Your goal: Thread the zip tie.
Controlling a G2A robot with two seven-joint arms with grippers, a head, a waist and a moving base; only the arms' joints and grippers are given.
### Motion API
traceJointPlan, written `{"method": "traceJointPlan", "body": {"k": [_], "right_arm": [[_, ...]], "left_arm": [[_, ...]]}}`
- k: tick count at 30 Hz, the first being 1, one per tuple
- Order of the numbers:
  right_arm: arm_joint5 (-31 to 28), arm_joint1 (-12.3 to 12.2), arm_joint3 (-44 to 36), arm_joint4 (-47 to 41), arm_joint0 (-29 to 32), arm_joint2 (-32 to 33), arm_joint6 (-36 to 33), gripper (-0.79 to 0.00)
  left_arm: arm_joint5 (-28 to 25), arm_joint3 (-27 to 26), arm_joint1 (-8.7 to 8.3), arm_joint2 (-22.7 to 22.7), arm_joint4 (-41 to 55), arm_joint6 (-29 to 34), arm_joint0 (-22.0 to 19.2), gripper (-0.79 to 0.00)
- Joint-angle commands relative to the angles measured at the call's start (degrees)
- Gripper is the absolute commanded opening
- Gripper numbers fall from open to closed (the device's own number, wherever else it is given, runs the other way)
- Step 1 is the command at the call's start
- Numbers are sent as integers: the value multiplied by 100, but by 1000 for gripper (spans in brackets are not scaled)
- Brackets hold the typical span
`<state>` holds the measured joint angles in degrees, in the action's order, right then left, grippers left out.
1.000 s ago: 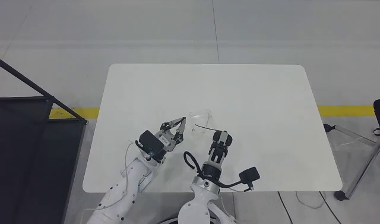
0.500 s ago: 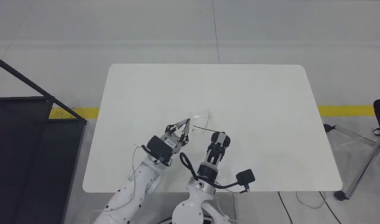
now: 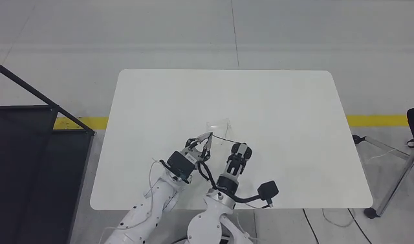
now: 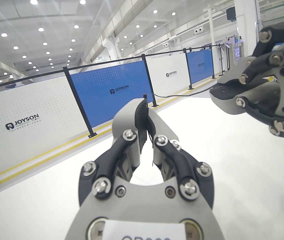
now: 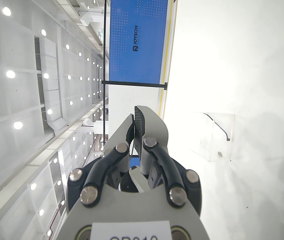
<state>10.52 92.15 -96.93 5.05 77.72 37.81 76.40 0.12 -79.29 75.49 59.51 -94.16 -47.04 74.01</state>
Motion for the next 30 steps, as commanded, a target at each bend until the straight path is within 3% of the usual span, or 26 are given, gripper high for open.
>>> {"method": "traceJointPlan", "body": {"k": [1,30], "right_arm": [[35,9,-38,7,43,64,-63,-785],[-248,93,-2,121,180,243,-502,-785]], "left_arm": [[0,0,0,0,0,0,0,-785],[0,0,0,0,0,0,0,-785]]}}
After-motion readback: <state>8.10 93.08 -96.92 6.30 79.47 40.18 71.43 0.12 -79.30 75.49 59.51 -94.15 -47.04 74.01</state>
